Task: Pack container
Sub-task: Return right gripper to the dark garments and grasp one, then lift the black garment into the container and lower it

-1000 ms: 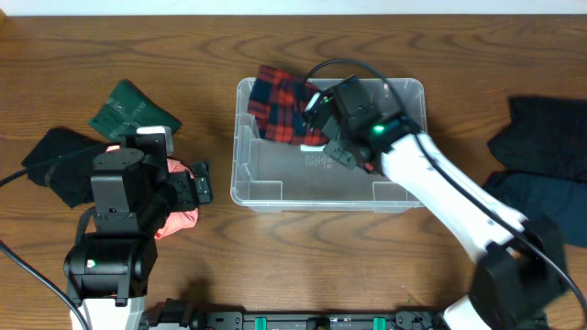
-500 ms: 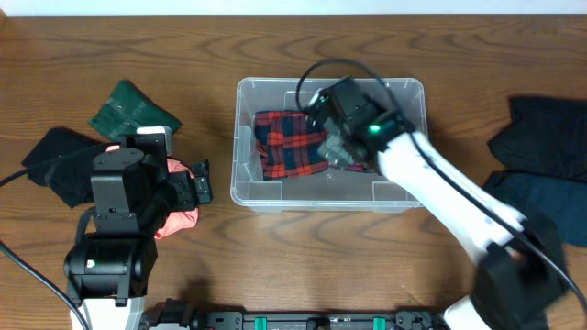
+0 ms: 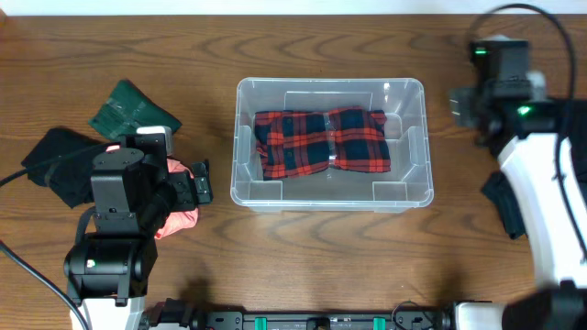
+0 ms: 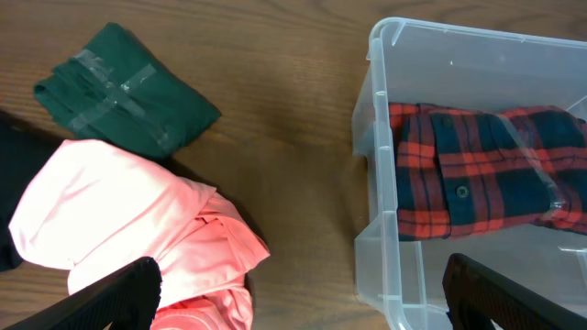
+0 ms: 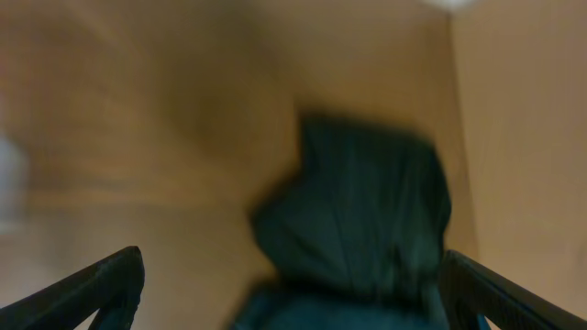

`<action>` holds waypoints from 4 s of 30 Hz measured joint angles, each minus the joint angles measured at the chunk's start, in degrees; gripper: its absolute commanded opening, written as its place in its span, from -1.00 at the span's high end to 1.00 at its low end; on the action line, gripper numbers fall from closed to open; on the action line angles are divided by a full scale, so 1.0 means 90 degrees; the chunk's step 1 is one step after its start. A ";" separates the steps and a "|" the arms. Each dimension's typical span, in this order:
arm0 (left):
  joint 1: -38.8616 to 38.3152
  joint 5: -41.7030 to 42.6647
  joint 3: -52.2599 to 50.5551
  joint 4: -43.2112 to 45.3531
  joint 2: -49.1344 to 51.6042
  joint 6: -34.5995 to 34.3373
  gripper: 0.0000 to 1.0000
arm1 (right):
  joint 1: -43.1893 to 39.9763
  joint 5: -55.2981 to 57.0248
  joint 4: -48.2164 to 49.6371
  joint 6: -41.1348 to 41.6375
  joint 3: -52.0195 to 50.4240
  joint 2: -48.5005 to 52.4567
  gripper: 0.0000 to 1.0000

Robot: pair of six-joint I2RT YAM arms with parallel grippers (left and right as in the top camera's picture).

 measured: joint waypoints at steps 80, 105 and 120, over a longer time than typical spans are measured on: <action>0.0000 0.0000 0.0000 -0.0041 0.0000 0.0000 -0.96 | -0.2373 -0.0537 0.1416 0.0279 -0.0146 0.2754 0.97; 0.0000 -0.0002 0.0000 -0.0041 0.0000 0.0000 -0.96 | 0.2771 -0.1180 0.1333 -0.0792 -0.0231 -0.0869 0.97; 0.0000 0.0000 0.0000 -0.0041 0.0000 0.0000 -0.96 | 0.4481 -0.1598 0.0420 -0.0301 -0.0231 0.0029 0.97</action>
